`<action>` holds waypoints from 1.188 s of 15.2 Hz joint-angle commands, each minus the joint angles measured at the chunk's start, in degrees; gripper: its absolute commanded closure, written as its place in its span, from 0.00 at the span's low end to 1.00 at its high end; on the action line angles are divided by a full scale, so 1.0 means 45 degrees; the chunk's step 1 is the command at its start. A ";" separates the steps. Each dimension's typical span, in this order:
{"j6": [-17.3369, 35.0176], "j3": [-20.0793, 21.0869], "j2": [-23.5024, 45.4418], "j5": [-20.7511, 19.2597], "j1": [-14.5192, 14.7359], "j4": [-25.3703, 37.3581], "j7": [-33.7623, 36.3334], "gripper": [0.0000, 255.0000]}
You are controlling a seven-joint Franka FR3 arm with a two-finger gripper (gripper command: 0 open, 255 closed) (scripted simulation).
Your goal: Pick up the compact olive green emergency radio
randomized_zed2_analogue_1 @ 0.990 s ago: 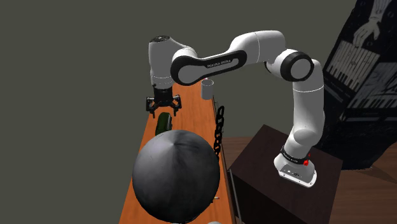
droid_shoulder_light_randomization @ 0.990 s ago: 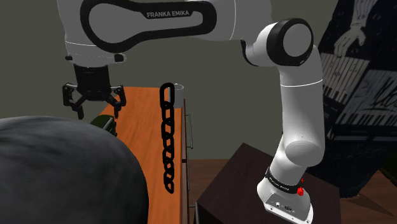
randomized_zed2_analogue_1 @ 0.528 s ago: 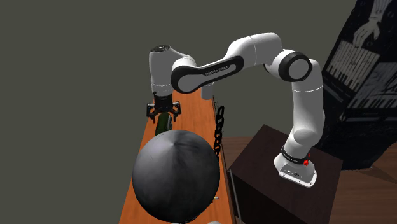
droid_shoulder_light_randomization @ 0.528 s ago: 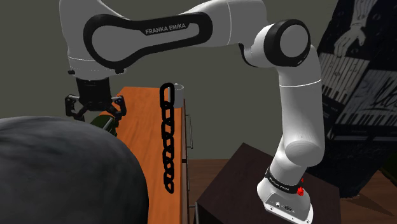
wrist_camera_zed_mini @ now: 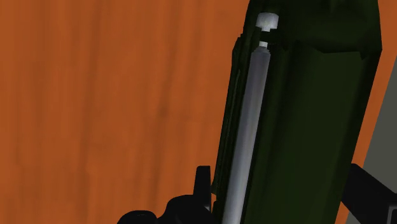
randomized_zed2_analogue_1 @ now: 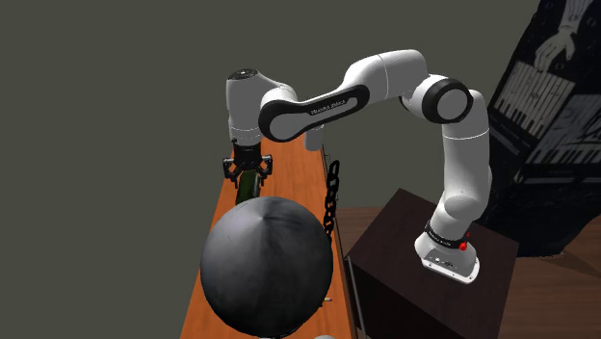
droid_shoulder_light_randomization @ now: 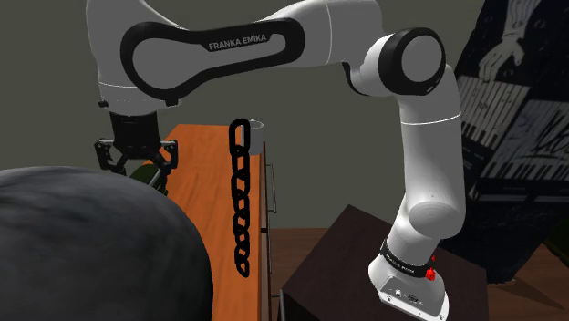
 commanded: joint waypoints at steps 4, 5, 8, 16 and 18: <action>-0.0366 0.0020 0.0024 0.0006 0.0078 0.0372 0.0000 1.00; -0.0538 0.0027 0.0024 0.0011 0.0104 0.0548 -0.0007 1.00; -0.1058 0.0046 0.0037 0.0018 0.0189 0.1089 -0.0025 1.00; -0.2546 0.0059 0.0251 -0.0086 0.0550 0.2797 -0.0033 1.00; -0.2776 0.0055 0.0306 -0.0118 0.0623 0.3081 -0.0030 1.00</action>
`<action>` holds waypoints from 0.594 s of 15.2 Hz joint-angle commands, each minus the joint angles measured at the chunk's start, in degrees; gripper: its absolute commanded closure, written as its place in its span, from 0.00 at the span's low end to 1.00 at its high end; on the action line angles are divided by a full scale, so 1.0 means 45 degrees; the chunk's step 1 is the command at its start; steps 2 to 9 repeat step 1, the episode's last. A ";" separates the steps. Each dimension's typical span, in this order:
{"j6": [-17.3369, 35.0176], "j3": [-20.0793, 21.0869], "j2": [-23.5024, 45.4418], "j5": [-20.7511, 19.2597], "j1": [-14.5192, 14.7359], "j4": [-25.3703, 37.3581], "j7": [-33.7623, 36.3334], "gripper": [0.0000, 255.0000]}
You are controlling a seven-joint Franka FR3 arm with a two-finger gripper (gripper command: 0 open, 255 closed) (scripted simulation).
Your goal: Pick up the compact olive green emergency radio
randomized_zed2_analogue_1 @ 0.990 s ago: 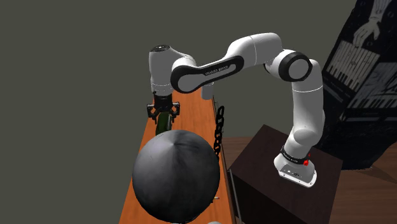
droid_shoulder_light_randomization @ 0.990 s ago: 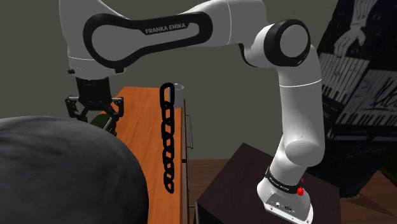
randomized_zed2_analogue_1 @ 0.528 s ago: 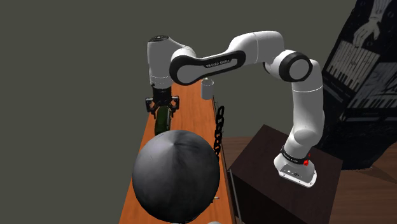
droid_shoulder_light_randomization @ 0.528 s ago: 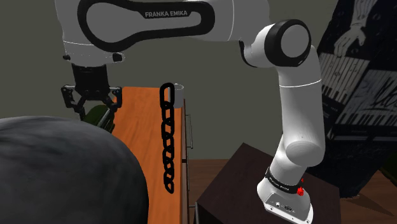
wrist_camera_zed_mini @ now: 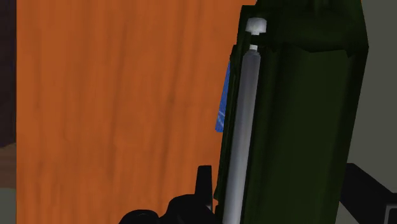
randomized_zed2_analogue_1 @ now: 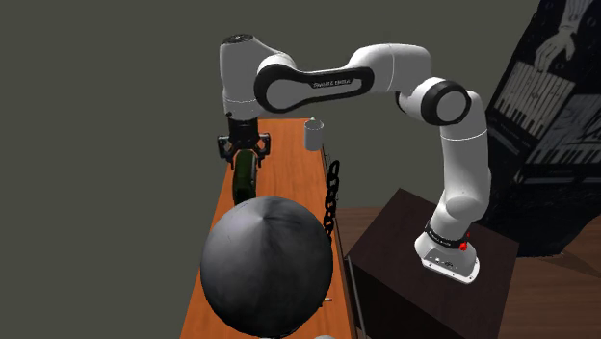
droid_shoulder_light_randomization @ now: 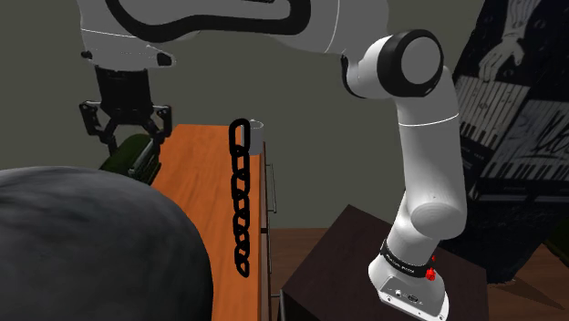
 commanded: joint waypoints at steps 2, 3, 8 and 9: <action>-0.0123 0.0004 0.0023 -0.0017 0.0051 0.0157 0.0018 1.00; -0.0123 0.0004 0.0023 -0.0017 0.0051 0.0157 0.0018 1.00; -0.0123 0.0004 0.0023 -0.0017 0.0051 0.0157 0.0018 1.00; -0.0123 0.0004 0.0023 -0.0017 0.0051 0.0157 0.0018 1.00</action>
